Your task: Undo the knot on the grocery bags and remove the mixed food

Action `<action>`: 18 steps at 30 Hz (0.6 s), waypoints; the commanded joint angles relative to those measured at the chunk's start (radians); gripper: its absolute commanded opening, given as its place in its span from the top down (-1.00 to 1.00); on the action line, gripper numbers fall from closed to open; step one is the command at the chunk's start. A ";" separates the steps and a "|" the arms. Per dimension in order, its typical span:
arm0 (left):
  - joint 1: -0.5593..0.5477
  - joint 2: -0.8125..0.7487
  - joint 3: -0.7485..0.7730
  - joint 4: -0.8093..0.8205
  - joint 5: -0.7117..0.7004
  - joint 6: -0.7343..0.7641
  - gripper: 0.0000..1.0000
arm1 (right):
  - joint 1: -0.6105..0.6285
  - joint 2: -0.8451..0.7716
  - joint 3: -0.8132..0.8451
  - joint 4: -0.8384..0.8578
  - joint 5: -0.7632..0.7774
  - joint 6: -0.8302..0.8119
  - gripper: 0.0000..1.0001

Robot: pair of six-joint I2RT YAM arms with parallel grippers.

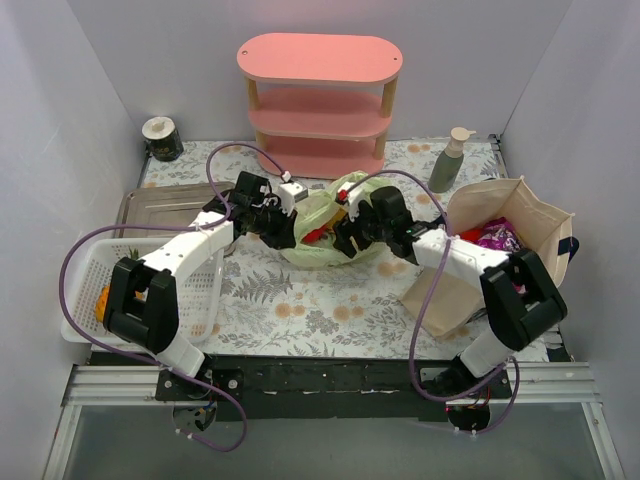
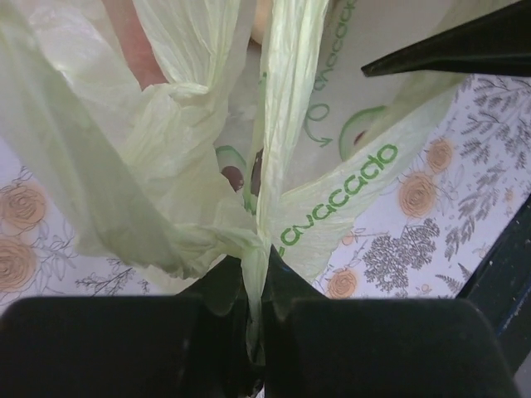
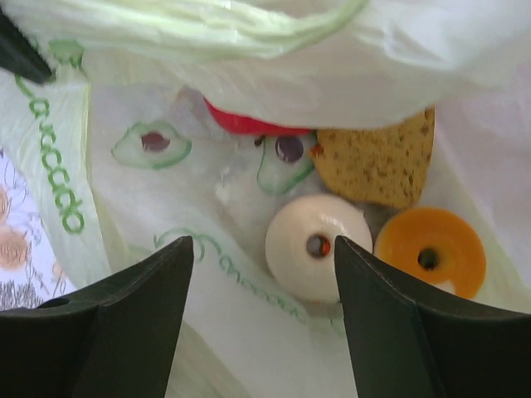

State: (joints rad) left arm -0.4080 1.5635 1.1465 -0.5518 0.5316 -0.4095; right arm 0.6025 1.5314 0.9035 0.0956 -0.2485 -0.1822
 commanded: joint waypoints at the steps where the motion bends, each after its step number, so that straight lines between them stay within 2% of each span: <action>1: 0.000 -0.056 0.056 0.065 -0.100 -0.058 1.00 | -0.001 0.117 0.147 0.062 -0.054 0.059 -0.54; 5: 0.001 -0.046 0.107 0.084 -0.136 -0.092 1.00 | 0.008 0.211 0.221 0.082 -0.054 0.127 -0.63; 6: 0.001 -0.045 0.113 0.085 -0.140 -0.100 1.00 | 0.008 0.223 0.239 0.091 -0.058 0.144 -0.95; 18: 0.003 0.015 0.194 0.067 -0.173 -0.114 1.00 | 0.022 0.489 0.474 0.142 -0.081 0.290 -0.96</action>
State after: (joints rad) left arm -0.4080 1.5764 1.2949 -0.4774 0.3809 -0.5171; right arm 0.6075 1.9598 1.2785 0.1764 -0.3214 0.0517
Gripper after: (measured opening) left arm 0.012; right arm 0.982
